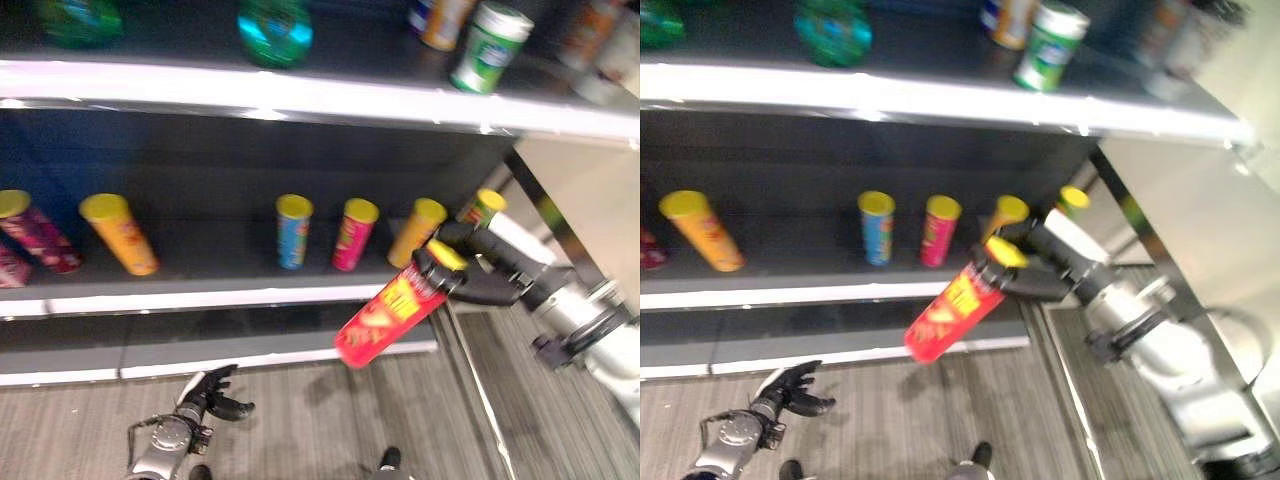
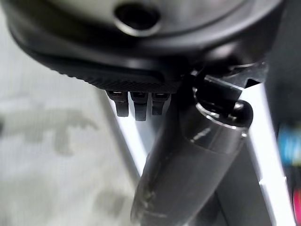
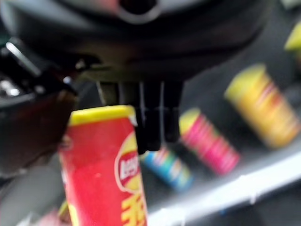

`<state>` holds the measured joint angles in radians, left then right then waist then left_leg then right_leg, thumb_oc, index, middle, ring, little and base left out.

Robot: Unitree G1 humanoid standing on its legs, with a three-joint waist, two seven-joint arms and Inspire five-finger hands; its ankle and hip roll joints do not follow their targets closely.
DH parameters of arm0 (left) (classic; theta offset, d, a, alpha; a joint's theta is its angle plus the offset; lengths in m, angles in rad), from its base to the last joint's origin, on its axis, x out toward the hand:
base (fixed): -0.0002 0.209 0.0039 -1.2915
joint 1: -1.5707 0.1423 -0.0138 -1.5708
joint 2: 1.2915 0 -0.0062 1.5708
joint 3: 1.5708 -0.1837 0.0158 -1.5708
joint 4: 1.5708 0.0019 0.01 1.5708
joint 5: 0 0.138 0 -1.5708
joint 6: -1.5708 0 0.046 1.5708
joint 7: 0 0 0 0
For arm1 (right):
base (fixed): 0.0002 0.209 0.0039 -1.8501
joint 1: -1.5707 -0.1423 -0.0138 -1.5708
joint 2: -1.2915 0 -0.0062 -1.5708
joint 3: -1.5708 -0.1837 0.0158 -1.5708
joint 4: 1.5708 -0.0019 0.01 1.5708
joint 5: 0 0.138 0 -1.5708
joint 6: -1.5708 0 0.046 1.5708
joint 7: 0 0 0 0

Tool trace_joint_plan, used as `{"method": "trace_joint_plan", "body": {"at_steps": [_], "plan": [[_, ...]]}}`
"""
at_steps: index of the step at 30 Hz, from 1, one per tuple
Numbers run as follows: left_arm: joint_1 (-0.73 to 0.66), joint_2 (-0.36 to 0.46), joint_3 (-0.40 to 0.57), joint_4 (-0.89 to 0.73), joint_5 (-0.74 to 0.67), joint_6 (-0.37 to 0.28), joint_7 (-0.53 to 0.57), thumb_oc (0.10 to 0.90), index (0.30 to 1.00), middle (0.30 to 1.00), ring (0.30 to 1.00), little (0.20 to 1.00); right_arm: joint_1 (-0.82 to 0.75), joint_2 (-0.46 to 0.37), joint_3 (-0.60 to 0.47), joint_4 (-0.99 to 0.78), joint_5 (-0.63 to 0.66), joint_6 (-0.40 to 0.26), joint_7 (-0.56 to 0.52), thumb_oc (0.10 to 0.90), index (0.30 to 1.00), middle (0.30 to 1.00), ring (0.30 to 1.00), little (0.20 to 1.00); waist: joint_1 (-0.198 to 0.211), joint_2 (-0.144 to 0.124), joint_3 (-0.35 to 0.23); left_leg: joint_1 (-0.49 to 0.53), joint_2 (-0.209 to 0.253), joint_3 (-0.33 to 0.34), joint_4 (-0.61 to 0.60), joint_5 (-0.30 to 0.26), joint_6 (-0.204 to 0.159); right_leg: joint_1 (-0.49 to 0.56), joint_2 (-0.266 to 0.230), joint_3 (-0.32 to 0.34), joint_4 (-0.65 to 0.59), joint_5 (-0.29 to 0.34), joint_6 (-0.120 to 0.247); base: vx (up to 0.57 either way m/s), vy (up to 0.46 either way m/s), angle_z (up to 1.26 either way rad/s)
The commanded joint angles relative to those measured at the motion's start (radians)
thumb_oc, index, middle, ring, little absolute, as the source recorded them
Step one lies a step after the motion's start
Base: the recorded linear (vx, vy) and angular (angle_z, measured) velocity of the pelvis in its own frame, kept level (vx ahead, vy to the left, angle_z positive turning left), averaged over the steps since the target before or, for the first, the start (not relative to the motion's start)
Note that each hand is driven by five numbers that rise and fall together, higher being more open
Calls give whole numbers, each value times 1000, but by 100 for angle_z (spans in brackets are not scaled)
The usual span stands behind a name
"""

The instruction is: Put the goods on the table back onto the shelves and tidy them up.

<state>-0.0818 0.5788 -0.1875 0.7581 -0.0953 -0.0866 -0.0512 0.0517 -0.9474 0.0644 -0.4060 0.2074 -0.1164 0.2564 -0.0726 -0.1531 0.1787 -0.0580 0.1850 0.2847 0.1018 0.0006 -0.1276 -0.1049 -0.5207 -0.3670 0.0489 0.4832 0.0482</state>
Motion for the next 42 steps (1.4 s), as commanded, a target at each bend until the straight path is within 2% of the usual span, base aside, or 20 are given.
{"method": "trace_joint_plan", "body": {"at_steps": [1,2,4,5,6,7,8,9,10,11,14,15,18,19,20,23,26,29,33,42], "plan": [[-11,-22,80,-64,-8,-68,19,800,900,900,900,900,-253,-87,-51,-17,4,-66,-67,400,300,300,300,300,-13,57,15,127,2,53,-189,-13,8,16,147,25,112,-320,170,-90,427,-17],[-10,-23,83,-64,-8,-68,19,800,900,900,900,900,-259,-88,-46,-14,4,-66,-68,400,300,300,300,300,-11,58,15,128,4,57,-189,-14,7,11,149,30,120,-325,169,-61,334,1],[9,-25,109,-65,-21,-58,24,800,900,900,900,900,-287,-84,-12,-15,5,-74,-62,400,300,300,300,300,-1,74,15,110,-11,70,-189,-10,20,-8,267,-16,179,-448,139,-50,337,-8],[18,-38,119,-48,-25,-51,24,800,900,900,900,900,-301,-97,7,-2,-18,-76,-60,400,300,300,300,300,-5,74,15,100,-42,71,-189,-4,25,-33,374,-37,209,-520,113,-45,392,-31],[20,-44,127,-42,-27,-48,28,800,900,900,900,900,-305,-101,9,-2,-16,-79,-58,400,300,300,300,300,-7,71,15,97,-56,79,-189,-6,25,-44,405,-39,207,-529,111,-28,272,-22],[20,-44,127,-42,-27,-48,28,800,900,900,900,900,-306,-101,10,-2,-15,-80,-58,400,300,300,300,300,-7,71,15,97,-56,79,-189,-6,25,-44,406,-38,208,-529,111,-56,175,-5],[27,-58,129,-34,-27,-49,27,800,900,900,900,900,-299,-119,1,-9,-19,-85,-62,400,300,300,300,300,-7,54,10,85,-83,92,-189,-13,20,7,438,-63,105,-533,83,31,98,16],[46,-68,134,-40,-26,-51,16,800,900,900,900,900,-282,-130,-17,-9,-20,-85,-64,400,300,300,300,300,-5,49,-1,84,-93,81,-189,-33,13,48,451,-47,22,-553,82,-53,159,48],[74,-86,143,-44,-27,-51,10,800,900,900,900,900,-267,-133,-27,-3,-35,-84,-76,400,300,300,300,300,3,46,-5,72,-109,103,-189,-21,14,69,455,-71,-69,-500,78,79,86,51],[88,-94,146,-56,-33,-51,3,800,900,900,900,900,-259,-137,-36,5,-44,-81,-79,400,300,300,300,300,1,52,-9,79,-110,105,-189,-41,4,87,460,-66,-99,-504,89,-66,87,48],[99,-99,139,-92,-33,-48,-7,800,900,900,900,900,-257,-144,-51,13,-59,-76,-85,400,300,300,300,300,-6,57,7,75,-100,152,-189,-8,-4,100,448,-87,-128,-488,98,39,111,34],[108,-90,141,-118,-36,-45,-3,800,900,900,900,900,-271,-152,-35,27,-93,-68,-88,400,300,300,300,300,1,44,30,46,-49,165,-147,15,-18,109,423,-80,-129,-482,104,-78,191,27],[111,-69,142,-126,-35,-51,7,800,900,900,900,900,-296,-153,1,33,-111,-75,-83,400,300,300,300,300,25,25,38,14,69,44,-87,13,-63,87,377,-62,-121,-484,110,-31,204,-7],[108,-61,145,-127,-38,-56,9,800,900,900,900,900,-304,-159,15,37,-109,-79,-76,400,300,300,300,300,21,35,35,26,117,-21,-83,36,-70,57,354,-59,-101,-483,107,11,316,-29],[108,-61,143,-127,-40,-61,12,800,900,900,900,900,-320,-157,31,49,-109,-80,-75,400,300,300,300,300,25,53,33,40,134,-58,-83,54,-85,55,346,-48,-90,-489,115,11,260,-25],[105,-66,134,-130,-47,-58,10,800,900,900,900,900,-335,-159,41,39,-112,-79,-73,400,300,300,300,300,12,78,32,59,136,-79,-112,49,-89,65,323,-34,-60,-495,122,120,244,-7],[97,-40,125,-137,-19,-57,-4,800,900,900,900,900,-386,-156,59,36,-131,-73,-73,400,300,300,300,300,12,95,47,95,93,3,-160,20,-75,24,274,8,-2,-464,145,73,335,-19],[89,-26,123,-141,-8,-58,-7,800,900,900,900,900,-408,-151,64,38,-156,-64,-74,400,300,300,300,300,15,101,57,95,69,30,-158,4,-64,10,251,17,1,-448,157,-9,184,-6],[74,-14,128,-122,2,-55,2,800,900,900,900,900,-415,-127,52,50,-218,-58,-101,400,300,300,300,300,25,100,78,72,37,39,-140,-17,-51,1,213,10,-1,-422,175,-22,141,3],[62,-17,137,-109,-13,-56,35,800,900,900,900,900,-466,-83,74,125,-416,-50,-186,400,300,300,300,300,63,90,127,7,39,16,-118,-13,-50,-22,194,-27,14,-412,182,-28,-5,7]]}}
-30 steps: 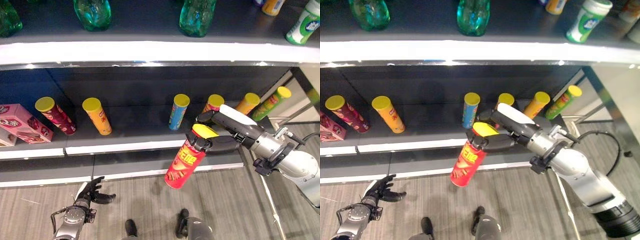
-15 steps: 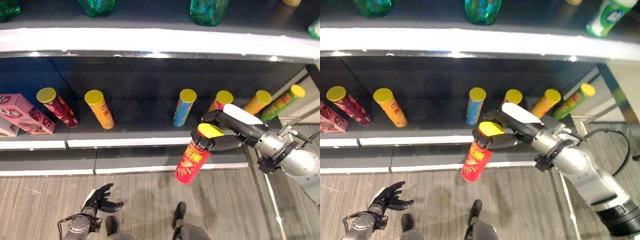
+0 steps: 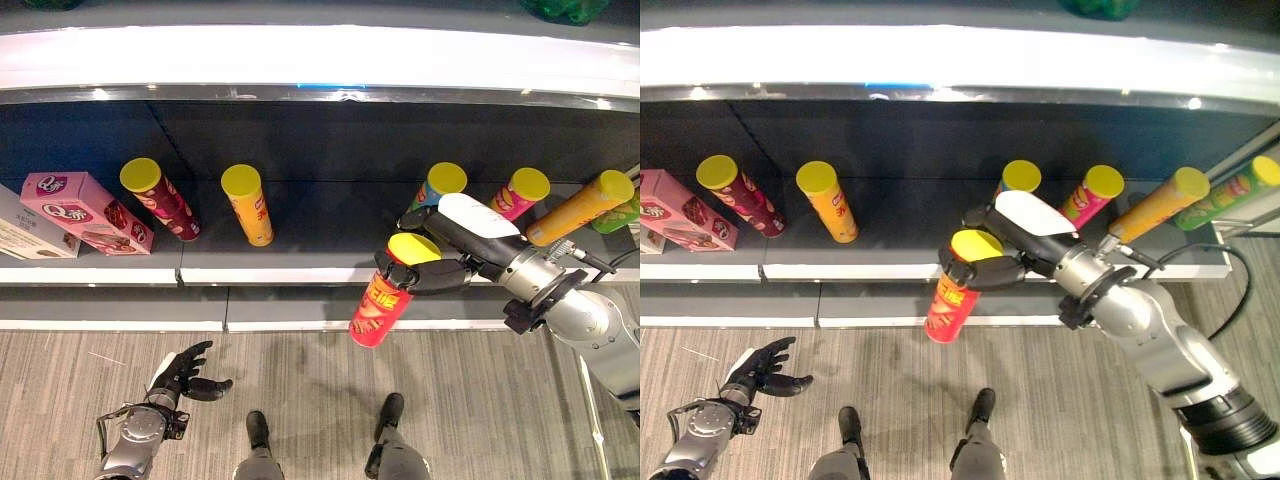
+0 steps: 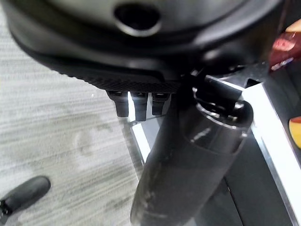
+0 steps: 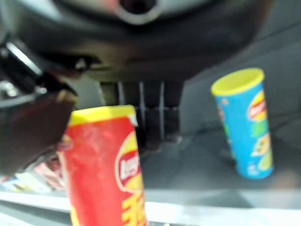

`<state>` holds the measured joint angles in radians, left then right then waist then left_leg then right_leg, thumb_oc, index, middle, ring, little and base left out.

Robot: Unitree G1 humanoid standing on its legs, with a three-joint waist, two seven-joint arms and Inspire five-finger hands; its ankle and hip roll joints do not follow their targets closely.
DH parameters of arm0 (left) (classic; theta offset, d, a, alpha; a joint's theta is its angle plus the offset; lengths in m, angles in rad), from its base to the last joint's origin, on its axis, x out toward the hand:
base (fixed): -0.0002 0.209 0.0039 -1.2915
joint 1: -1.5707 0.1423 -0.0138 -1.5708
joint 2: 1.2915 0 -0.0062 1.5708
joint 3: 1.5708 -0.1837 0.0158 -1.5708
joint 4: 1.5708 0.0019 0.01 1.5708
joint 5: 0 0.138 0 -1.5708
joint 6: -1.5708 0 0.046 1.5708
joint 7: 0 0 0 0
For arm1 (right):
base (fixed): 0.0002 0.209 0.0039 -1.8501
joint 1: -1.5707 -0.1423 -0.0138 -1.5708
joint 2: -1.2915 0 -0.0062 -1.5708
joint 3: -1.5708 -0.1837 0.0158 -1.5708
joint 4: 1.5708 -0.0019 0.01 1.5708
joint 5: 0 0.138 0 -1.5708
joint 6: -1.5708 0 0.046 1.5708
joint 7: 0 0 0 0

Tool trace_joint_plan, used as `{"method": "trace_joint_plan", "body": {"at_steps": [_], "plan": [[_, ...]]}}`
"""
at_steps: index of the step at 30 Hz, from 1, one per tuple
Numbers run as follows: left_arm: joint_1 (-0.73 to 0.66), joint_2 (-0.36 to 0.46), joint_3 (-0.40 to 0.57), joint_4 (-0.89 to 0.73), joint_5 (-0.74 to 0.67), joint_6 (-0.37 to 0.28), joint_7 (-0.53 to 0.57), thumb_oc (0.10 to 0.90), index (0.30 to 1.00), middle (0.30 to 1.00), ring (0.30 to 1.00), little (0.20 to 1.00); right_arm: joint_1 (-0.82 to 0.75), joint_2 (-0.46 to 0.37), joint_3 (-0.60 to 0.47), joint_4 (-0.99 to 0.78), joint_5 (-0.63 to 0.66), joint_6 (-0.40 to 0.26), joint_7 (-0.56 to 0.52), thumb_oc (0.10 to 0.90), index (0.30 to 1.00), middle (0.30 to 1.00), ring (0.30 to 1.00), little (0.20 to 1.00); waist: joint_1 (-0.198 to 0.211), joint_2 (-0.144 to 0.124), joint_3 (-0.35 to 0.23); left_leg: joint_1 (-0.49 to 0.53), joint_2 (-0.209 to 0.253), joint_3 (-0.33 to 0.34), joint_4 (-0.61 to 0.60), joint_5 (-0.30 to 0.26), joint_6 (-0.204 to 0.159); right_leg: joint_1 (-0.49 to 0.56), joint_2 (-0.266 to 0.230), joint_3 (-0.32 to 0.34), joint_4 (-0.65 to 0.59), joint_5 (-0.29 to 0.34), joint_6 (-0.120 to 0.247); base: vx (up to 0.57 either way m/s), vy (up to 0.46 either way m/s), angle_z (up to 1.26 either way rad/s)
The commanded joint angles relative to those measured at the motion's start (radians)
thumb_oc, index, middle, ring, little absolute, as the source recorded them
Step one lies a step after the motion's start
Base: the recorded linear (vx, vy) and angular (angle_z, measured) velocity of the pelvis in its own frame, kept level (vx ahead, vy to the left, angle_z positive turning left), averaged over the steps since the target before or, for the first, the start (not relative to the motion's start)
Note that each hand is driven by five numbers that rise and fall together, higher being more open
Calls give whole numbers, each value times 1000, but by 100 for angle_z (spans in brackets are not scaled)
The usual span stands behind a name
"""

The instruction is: Put the goods on the table back onto the shelves and tidy them up.

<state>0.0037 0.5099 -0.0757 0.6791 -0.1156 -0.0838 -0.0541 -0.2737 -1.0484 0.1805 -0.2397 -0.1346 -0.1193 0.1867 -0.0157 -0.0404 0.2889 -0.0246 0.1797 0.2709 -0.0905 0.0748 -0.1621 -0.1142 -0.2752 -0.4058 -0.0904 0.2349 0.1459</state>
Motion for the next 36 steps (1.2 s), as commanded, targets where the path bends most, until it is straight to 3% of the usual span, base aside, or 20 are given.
{"method": "trace_joint_plan", "body": {"at_steps": [1,2,3,7,8,12,15,27,33,36], "plan": [[-25,51,25,-36,0,-61,44,800,900,900,900,900,-160,23,-31,-31,-107,-42,-130,400,300,300,300,300,12,-22,28,-36,46,26,77,-85,-16,-20,-53,8,157,-161,86,-49,-29,18],[-25,51,26,-36,0,-61,44,800,900,900,900,900,-164,24,-28,-29,-108,-42,-131,400,300,300,300,300,10,-22,28,-37,46,25,78,-85,-16,-20,-53,7,158,-161,86,-51,-20,20],[-24,52,30,-50,-2,-60,56,800,900,900,900,900,-206,32,-10,3,-198,-32,-168,400,300,300,300,300,25,-16,44,-53,48,18,76,-80,-16,-29,-55,-2,160,-159,87,-41,-13,18],[-23,54,21,-76,-15,-68,78,800,900,900,900,900,-284,64,19,74,-351,-10,-264,400,300,300,300,300,61,9,72,-69,57,-11,72,-85,-22,-31,-54,-15,171,-175,101,12,-13,14],[-24,55,19,-79,-18,-68,82,800,900,900,900,900,-310,74,30,93,-376,-2,-289,400,300,300,300,300,66,13,86,-87,53,-14,76,-66,-14,-40,-63,-33,176,-161,89,-12,-14,30],[-28,49,9,-81,-23,-66,104,800,900,900,900,900,-347,111,15,104,-458,21,-371,400,300,300,300,300,95,51,105,-114,50,-65,66,-69,-16,-44,-79,-52,211,-190,101,31,-15,34],[-26,36,6,-64,-19,-61,110,800,900,900,900,900,-339,119,2,84,-472,22,-388,400,300,300,300,300,105,65,105,-129,40,-92,58,-61,-11,-48,-92,-72,235,-202,102,39,-4,38],[-7,15,2,-68,-13,-61,126,800,900,900,900,900,-317,111,-53,44,-541,40,-448,400,300,300,300,300,121,67,98,-133,27,-120,37,-57,-3,-43,-103,-99,251,-210,106,16,-1,13],[-14,13,-12,-74,-16,-67,147,800,900,900,900,900,-369,92,-88,65,-607,76,-541,400,300,300,300,300,133,68,106,-142,20,-131,33,-56,0,-50,-101,-98,251,-210,107,8,-3,2],[-13,6,-13,-68,-20,-68,150,800,900,900,900,900,-366,93,-119,51,-574,77,-559,400,300,300,300,300,131,71,108,-147,17,-136,34,-54,0,-51,-104,-103,254,-210,108,16,-1,5]]}}
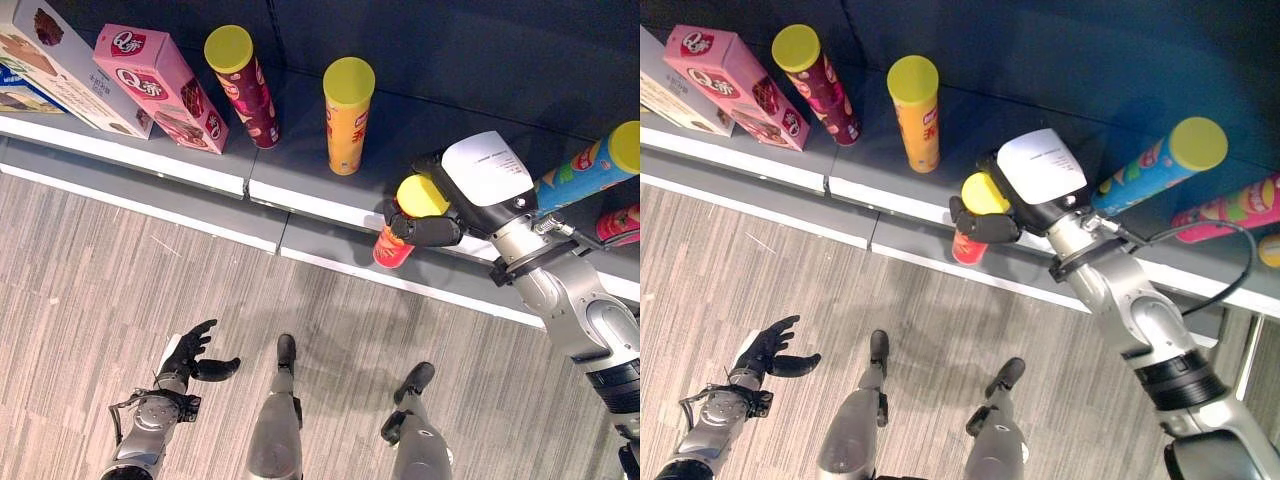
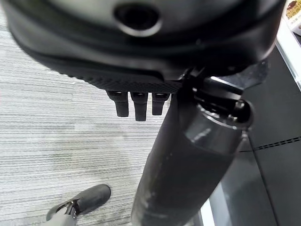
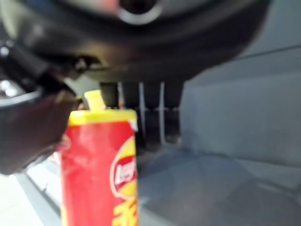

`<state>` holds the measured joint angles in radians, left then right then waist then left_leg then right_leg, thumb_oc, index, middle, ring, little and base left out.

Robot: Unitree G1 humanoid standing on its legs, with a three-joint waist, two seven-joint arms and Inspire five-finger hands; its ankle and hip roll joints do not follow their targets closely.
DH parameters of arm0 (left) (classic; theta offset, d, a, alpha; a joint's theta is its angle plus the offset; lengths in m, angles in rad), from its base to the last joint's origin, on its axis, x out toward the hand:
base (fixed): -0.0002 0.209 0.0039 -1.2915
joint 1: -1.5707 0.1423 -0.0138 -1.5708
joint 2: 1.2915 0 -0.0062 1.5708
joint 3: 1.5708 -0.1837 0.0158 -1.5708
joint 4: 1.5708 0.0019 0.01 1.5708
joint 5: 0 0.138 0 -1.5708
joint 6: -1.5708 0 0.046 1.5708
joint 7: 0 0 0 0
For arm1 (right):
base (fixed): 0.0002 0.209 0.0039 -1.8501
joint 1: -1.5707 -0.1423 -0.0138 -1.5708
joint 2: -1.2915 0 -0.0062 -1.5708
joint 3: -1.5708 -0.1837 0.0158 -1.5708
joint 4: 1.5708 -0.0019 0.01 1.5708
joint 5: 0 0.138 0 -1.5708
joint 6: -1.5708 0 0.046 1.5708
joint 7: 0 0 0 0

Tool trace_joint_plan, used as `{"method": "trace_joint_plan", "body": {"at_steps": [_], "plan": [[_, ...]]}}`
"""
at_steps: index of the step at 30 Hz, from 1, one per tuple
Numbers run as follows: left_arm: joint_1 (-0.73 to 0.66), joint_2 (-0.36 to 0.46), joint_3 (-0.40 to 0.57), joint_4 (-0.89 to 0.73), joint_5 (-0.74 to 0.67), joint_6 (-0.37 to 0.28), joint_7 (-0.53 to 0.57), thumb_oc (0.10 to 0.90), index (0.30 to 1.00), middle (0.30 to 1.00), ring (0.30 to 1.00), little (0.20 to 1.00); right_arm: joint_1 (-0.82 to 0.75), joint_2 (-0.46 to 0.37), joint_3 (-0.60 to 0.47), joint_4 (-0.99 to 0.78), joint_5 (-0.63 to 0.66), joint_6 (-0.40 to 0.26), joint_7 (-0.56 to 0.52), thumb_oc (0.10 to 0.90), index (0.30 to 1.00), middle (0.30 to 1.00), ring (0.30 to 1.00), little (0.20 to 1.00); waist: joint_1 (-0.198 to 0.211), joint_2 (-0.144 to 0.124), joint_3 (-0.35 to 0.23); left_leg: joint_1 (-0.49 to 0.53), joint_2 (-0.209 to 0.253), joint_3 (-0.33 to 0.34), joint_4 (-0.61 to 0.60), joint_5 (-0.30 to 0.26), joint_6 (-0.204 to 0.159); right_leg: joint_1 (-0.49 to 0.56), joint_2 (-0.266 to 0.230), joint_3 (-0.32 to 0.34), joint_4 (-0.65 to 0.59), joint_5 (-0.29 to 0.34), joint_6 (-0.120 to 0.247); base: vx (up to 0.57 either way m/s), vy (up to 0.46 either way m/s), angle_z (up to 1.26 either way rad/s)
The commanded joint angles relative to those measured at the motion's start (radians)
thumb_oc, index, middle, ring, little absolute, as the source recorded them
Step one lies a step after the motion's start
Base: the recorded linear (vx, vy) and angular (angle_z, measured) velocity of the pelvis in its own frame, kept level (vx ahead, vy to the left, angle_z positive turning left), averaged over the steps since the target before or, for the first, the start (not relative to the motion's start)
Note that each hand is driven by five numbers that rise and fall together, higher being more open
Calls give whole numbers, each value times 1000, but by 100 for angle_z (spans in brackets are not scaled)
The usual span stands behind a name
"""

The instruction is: Put the goods on the table back onto the shelves and tidy them up.

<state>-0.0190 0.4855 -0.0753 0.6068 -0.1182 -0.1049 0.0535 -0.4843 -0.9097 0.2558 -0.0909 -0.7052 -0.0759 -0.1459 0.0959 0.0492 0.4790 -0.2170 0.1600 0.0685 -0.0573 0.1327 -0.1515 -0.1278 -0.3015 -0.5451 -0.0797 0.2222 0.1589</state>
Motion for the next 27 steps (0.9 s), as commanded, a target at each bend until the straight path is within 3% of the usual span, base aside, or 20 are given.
{"method": "trace_joint_plan", "body": {"at_steps": [1,6,12,20,27], "plan": [[9,31,-15,4,-17,-47,43,800,900,900,900,900,-152,-46,-198,-100,-2,34,-226,400,300,300,300,300,19,-19,-83,45,37,66,0,-112,-11,-37,-78,35,243,-197,95,9,5,5],[10,24,-22,9,-23,-44,40,800,900,900,900,900,-115,-15,-232,-166,143,-7,-201,400,300,300,300,300,13,-22,-85,43,33,61,-5,-108,-8,-32,-80,31,241,-197,95,18,1,5],[22,19,4,32,-26,-39,26,800,900,900,900,900,-46,-29,-181,-227,319,-79,-63,400,300,300,300,300,-6,-44,-94,60,32,77,-10,-110,-9,-28,-78,39,234,-195,93,0,0,0],[33,30,23,25,-8,-37,11,800,900,900,900,900,0,-71,-148,-268,414,-115,33,400,300,300,300,300,-30,-60,-95,74,42,95,-20,-106,-21,-19,-66,40,214,-188,92,0,0,0],[33,40,29,27,-16,-37,11,800,900,900,900,900,-50,-83,-123,-220,365,-91,17,400,300,300,300,300,-23,-70,-104,82,50,113,-20,-106,-26,-9,-49,44,178,-173,93,-6,-12,-5]]}}
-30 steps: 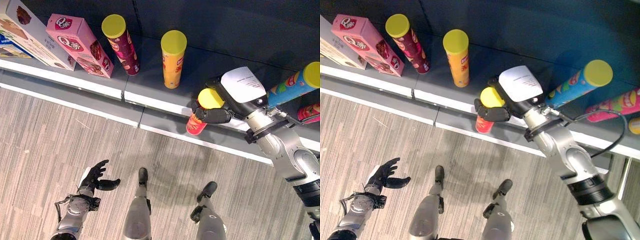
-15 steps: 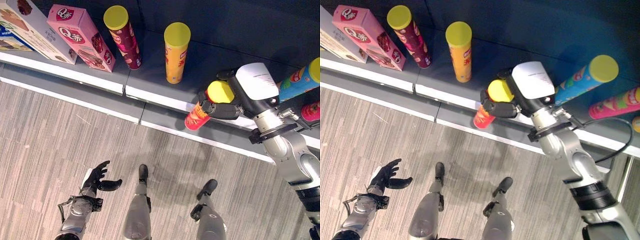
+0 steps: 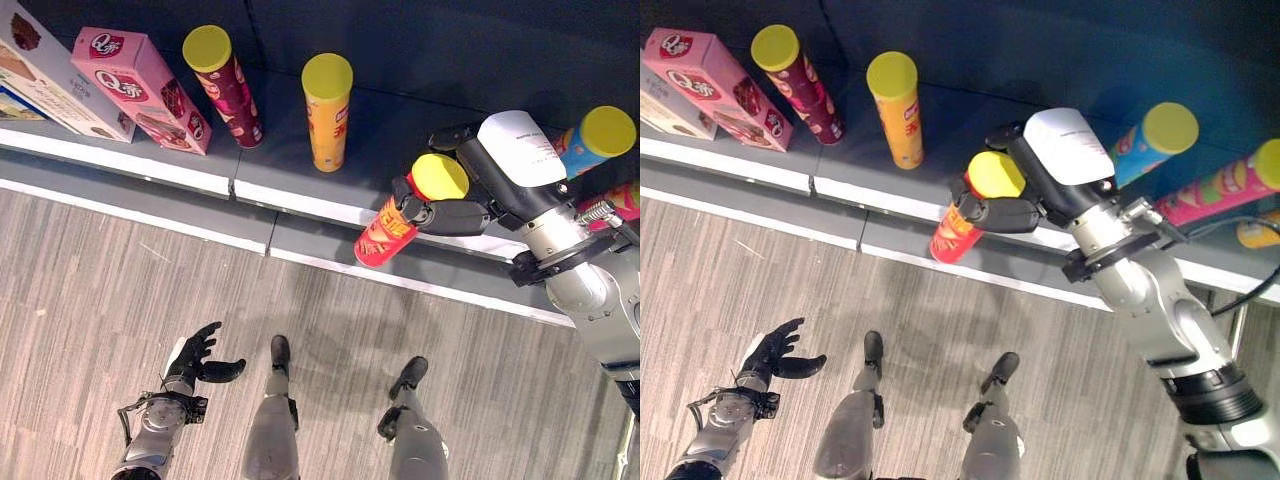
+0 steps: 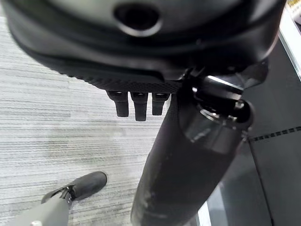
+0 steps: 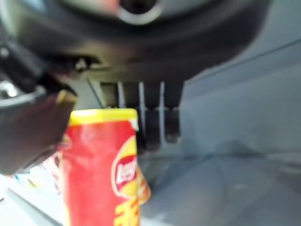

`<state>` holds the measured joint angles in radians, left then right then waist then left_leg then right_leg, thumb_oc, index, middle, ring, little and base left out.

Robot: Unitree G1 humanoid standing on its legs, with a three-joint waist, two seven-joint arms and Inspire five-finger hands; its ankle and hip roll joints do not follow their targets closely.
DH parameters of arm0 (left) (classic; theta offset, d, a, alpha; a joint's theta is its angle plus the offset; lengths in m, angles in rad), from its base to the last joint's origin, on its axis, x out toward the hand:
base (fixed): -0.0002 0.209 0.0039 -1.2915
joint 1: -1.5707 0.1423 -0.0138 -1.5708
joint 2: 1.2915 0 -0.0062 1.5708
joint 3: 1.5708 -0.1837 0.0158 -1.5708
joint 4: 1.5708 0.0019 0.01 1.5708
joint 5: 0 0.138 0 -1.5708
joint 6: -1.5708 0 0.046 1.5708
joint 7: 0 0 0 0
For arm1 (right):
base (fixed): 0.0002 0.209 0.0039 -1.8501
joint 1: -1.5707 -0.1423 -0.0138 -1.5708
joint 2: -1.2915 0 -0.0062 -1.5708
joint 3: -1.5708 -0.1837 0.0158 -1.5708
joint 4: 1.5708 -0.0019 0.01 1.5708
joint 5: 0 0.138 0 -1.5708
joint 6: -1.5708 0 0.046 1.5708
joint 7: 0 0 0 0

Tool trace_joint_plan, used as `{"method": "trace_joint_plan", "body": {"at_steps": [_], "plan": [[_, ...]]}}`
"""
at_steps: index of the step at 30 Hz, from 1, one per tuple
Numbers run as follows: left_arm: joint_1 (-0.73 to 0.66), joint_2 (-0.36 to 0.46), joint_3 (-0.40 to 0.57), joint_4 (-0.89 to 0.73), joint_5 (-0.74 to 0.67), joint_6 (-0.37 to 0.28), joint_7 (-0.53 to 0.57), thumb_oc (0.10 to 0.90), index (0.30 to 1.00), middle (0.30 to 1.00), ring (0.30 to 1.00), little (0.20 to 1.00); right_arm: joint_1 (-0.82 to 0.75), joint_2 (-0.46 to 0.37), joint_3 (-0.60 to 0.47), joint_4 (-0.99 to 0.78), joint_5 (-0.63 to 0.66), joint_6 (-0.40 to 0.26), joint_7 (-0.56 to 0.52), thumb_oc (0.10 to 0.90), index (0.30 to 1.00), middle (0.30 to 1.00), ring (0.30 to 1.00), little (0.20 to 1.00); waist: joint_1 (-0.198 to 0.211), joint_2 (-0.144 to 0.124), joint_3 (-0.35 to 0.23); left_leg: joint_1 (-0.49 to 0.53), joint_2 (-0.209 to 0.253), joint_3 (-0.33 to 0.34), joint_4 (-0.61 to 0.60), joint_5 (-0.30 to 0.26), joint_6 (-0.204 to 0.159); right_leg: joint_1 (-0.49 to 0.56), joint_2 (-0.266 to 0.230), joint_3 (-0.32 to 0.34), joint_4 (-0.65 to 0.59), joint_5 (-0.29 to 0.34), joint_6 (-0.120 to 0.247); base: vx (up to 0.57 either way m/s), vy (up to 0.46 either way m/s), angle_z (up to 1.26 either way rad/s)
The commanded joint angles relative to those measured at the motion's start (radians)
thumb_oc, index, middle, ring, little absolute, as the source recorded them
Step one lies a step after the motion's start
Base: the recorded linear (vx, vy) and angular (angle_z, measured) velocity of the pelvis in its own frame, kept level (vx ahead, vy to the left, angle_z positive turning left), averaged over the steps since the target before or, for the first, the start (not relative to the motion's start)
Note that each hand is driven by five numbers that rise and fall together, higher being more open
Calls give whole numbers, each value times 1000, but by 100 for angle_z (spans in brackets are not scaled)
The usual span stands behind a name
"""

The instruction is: Put the goods on the table back onto the shelves and tidy them up.

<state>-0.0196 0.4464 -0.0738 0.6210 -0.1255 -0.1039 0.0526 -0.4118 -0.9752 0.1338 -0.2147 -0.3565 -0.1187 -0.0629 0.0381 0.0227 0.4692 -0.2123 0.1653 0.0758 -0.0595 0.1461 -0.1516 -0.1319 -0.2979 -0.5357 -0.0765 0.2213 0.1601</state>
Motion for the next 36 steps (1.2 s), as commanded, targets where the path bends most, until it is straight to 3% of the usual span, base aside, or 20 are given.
{"method": "trace_joint_plan", "body": {"at_steps": [1,11,22,36], "plan": [[34,79,28,13,-9,-38,12,800,900,900,900,900,-125,-18,1,-94,15,-48,-67,400,300,300,300,300,35,-44,-94,78,45,106,-18,-120,-26,-5,-52,35,175,-172,92,5,-8,-7],[34,94,20,10,-17,-44,26,800,900,900,900,900,-302,-50,67,35,-166,11,-160,400,300,300,300,300,81,-39,-82,58,41,76,-23,-120,-18,-11,-45,27,179,-174,94,5,-3,-2],[32,101,-7,-27,-16,-57,31,800,900,900,900,900,-319,-75,90,163,-312,57,-234,400,300,300,300,300,111,-13,-74,9,31,41,-28,-104,-24,-12,-50,-7,166,-176,96,15,-8,9],[16,103,-42,-67,-24,-75,46,800,900,900,900,900,-403,-71,130,304,-385,112,-326,400,300,300,300,300,136,22,-74,-39,11,14,-28,-95,-26,-23,-66,-36,156,-164,102,9,4,4]]}}
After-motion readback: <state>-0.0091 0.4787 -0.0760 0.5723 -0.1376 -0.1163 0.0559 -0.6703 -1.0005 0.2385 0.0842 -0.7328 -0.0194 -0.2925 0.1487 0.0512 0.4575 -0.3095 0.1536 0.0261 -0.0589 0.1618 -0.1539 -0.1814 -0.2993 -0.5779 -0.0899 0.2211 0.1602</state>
